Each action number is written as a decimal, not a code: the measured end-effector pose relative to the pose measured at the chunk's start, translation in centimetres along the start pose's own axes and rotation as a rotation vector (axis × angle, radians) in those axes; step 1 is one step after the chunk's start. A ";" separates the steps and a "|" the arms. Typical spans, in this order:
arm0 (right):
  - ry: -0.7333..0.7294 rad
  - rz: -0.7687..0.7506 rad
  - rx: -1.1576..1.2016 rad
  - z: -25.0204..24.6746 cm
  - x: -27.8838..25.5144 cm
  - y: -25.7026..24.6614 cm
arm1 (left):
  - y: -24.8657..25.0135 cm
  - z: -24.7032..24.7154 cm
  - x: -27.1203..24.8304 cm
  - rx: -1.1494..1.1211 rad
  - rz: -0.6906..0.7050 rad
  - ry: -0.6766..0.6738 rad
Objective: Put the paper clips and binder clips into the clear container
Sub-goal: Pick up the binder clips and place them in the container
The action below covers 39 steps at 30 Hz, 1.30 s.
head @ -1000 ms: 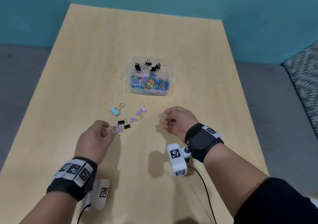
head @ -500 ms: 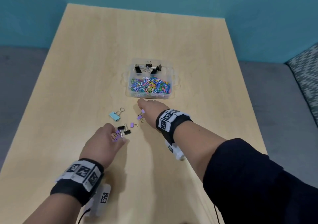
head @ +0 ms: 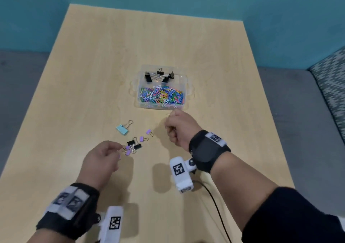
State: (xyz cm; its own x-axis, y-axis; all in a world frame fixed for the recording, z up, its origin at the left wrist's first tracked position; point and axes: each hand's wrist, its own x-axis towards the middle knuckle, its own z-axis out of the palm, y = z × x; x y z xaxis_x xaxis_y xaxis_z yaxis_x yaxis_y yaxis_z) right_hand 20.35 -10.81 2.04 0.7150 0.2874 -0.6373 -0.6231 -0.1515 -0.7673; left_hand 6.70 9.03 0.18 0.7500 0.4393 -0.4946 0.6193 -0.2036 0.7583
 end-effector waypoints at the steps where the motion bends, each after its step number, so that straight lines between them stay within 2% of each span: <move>1: -0.056 0.055 0.261 -0.5 -0.8 0.1 | 0.0 -0.5 0.0 -0.313 -0.101 -0.044; 2: -0.118 0.089 0.441 -1.0 -1.4 0.2 | 0.1 -1.1 0.0 -0.582 -0.183 -0.084; 4: -0.216 0.116 0.592 -1.6 -2.0 0.6 | 0.3 -2.0 0.2 -0.894 -0.283 -0.136; 6: -0.228 0.136 0.613 -1.7 -1.8 1.0 | 0.4 -2.1 0.5 -0.975 -0.313 -0.145; 8: -0.195 0.174 0.641 -1.5 -1.2 1.2 | 0.3 -1.8 1.2 -0.944 -0.315 -0.113; 11: -0.077 0.144 0.490 -1.3 -0.6 0.4 | 0.0 -0.9 2.0 -0.690 -0.246 -0.027; 13: 0.014 0.088 0.218 0.1 -0.7 0.1 | 0.0 -1.0 1.6 -0.329 -0.121 0.047; 16: 0.074 -0.087 -0.428 1.4 -0.2 0.5 | 1.2 0.3 0.6 0.287 0.103 0.026; 18: -0.018 -0.241 -0.939 1.9 -0.2 0.8 | 1.3 1.4 0.5 0.591 0.213 -0.043; 19: -0.072 -0.292 -1.142 2.2 -0.2 1.0 | 1.3 1.7 0.7 0.654 0.243 -0.066; 21: -0.140 -0.365 -1.353 2.9 0.0 1.3 | 1.2 2.1 1.0 0.687 0.268 -0.084; 24: -0.143 -0.453 -1.459 3.6 0.4 1.6 | 1.3 2.3 1.1 0.709 0.282 -0.078; 27: -0.157 -0.420 -1.493 3.7 0.9 1.6 | 1.5 2.1 1.2 0.698 0.247 -0.079; 32: -0.141 -0.381 -1.495 3.5 0.6 1.1 | 1.7 1.8 1.2 0.667 0.326 -0.067; 34: -0.112 -0.318 -1.445 2.8 0.4 1.0 | 1.7 1.6 0.8 0.507 0.294 -0.052; 35: -0.067 -0.269 -1.320 2.5 0.2 0.9 | 1.7 1.4 0.7 0.294 0.225 -0.049; 36: 0.000 -0.214 -1.085 2.2 0.1 0.9 | 1.7 1.1 0.6 0.000 0.127 -0.053; 38: 0.072 -0.029 -0.349 1.4 -0.4 0.9 | 1.9 0.2 0.3 -0.541 -0.073 -0.086; 39: 0.043 0.065 0.005 1.2 -0.9 0.9 | 1.7 -0.4 0.3 -0.695 -0.133 -0.106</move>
State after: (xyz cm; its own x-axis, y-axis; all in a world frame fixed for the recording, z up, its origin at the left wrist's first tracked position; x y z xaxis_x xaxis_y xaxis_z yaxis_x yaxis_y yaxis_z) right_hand 18.78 -10.07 2.02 0.6860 0.2360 -0.6883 -0.6700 -0.1641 -0.7240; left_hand 7.87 9.14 1.49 0.7190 0.3273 -0.6131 0.4416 0.4660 0.7667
